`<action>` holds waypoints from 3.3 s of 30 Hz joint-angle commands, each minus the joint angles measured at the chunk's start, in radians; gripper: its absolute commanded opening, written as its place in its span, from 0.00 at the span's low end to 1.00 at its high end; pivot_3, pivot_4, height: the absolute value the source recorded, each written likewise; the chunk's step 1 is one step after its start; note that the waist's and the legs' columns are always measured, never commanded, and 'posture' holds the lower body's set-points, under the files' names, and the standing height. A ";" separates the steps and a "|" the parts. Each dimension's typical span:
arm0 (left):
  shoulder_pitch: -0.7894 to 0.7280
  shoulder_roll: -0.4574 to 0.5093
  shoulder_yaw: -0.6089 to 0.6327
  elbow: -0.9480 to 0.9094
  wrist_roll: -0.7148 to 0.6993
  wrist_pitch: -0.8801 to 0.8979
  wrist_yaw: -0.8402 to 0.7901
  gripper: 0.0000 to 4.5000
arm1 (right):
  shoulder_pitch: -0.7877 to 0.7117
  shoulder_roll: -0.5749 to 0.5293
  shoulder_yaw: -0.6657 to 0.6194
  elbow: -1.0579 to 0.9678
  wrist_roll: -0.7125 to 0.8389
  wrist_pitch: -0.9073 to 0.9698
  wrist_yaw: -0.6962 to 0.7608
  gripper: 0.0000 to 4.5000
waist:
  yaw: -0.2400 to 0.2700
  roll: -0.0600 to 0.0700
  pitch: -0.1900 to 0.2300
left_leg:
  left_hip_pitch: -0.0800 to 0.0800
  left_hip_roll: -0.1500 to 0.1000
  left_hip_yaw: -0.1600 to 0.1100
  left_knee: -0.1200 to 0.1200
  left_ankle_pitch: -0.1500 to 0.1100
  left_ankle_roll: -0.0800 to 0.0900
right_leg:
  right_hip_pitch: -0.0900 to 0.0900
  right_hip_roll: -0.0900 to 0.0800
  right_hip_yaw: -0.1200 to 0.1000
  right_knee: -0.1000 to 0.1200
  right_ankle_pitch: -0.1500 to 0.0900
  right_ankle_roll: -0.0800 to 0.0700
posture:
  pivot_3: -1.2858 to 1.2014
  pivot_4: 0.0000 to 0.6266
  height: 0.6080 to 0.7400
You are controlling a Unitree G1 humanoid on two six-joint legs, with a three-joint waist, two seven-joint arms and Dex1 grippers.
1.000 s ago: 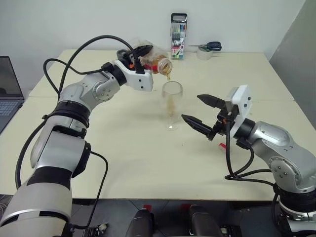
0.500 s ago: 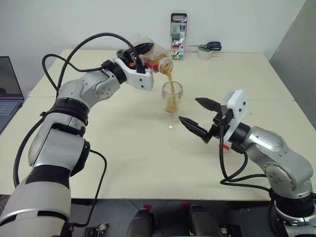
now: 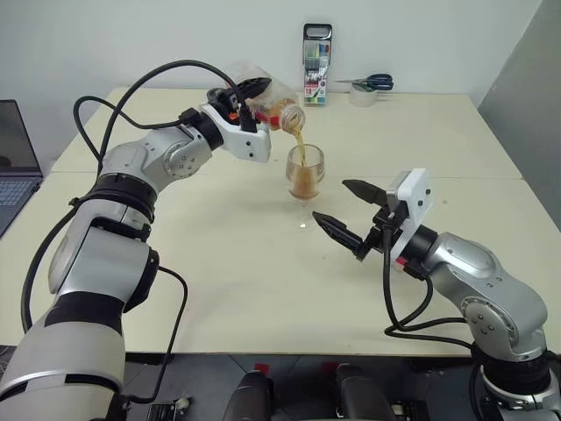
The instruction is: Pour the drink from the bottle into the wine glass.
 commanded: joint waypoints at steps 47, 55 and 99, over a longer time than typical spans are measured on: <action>-0.049 -0.003 0.006 0.018 -0.044 0.014 0.006 0.38 | -0.004 0.002 -0.004 -0.068 0.070 -0.018 0.014 1.00 | 0.000 0.000 0.000 | 0.000 0.000 0.000 0.001 0.000 0.000 | -0.001 0.000 0.000 0.004 0.000 0.000 | 0.52 0.24 1.00; 0.020 -0.048 0.093 -0.026 -0.231 0.044 -0.192 0.38 | -0.009 0.016 0.007 -0.057 0.053 -0.038 0.010 1.00 | -0.006 0.000 0.000 | 0.001 0.000 0.000 0.001 0.000 0.000 | -0.001 0.000 0.000 0.005 0.000 0.000 | 0.52 0.24 1.00; 0.880 -0.183 0.729 -0.842 -1.061 1.052 -0.548 0.54 | -0.255 -0.037 0.205 0.053 0.000 0.080 0.229 1.00 | -0.017 -0.001 -0.002 | 0.004 0.000 -0.001 0.002 0.000 0.000 | -0.001 -0.001 0.001 0.010 0.000 0.000 | 0.52 0.24 1.00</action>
